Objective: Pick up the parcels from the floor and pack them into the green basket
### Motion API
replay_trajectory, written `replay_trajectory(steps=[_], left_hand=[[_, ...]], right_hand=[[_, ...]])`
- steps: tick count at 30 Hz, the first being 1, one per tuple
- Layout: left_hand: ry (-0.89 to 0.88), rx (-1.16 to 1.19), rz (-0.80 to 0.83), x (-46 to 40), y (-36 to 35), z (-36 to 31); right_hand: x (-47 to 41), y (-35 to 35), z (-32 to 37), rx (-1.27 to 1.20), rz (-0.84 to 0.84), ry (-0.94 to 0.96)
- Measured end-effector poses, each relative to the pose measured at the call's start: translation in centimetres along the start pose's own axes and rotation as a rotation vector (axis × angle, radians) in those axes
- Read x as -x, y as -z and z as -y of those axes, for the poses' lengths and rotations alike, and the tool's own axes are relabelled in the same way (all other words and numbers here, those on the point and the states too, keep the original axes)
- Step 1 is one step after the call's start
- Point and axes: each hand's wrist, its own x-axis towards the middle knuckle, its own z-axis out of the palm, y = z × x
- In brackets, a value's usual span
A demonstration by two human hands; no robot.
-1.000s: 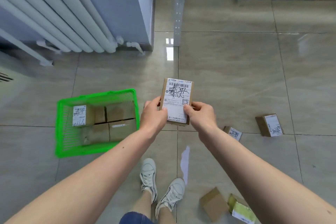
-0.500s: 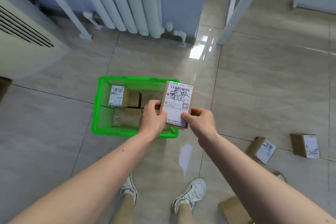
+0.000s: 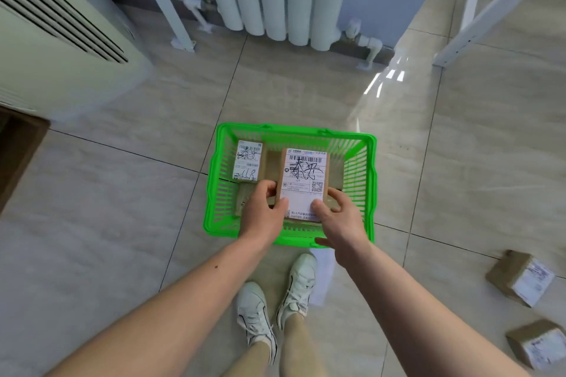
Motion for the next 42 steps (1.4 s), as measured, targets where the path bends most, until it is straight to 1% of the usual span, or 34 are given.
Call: replay_trajectory(steps=[3,7,10,15,17,20,22,26,30,33,35,39,42], left_hand=[[0.035,0.006,0.014,-3.1,-0.2,1.8],[0.054,0.014,0.022,-8.0,-1.7,4.1],[0.054,-0.006,-0.013,-12.0,-3.1,6.7],[0.135,0.032,-0.042,-17.0,-5.5,10.3],[0.184,0.045,-0.085,-18.5,-6.3,11.7],[0.290,0.030,-0.210,-20.0,-7.0,13.2],[0.293,-0.006,-0.238,-20.8,-7.3,14.0],[0.256,-0.052,-0.202,-22.2,-7.4,14.9],[0.322,-0.083,-0.216,-23.3,-7.1,15.4],[0.351,-0.091,-0.211,-23.2,-6.6,14.9],[0.362,-0.082,-0.199,-22.4,-6.2,14.4],[0.377,-0.070,-0.192,-19.4,-4.9,12.3],[0.363,-0.083,-0.185,-16.6,-3.8,9.6]], right_hand=[[-3.1,-2.5,-0.7,0.058,0.021,-0.020],[-8.2,-5.4,-1.6,-0.024,0.054,-0.068],[-12.5,-7.6,-3.0,-0.033,0.036,-0.058],[-18.6,-10.4,-5.2,-0.046,0.014,-0.097],[-20.6,-11.2,-6.0,-0.037,0.007,-0.113],[-22.9,-12.2,-6.7,-0.044,0.016,-0.133],[-24.0,-12.9,-7.0,-0.035,0.021,-0.125],[-25.3,-13.8,-6.9,-0.019,0.007,-0.099],[-25.9,-13.9,-6.9,-0.023,0.026,-0.111],[-25.3,-13.1,-6.5,-0.019,0.073,-0.175],[-24.7,-12.3,-6.2,-0.014,0.057,-0.225],[-21.3,-10.3,-5.0,-0.069,0.023,-0.299],[-17.5,-8.4,-3.5,-0.119,-0.012,-0.276]])
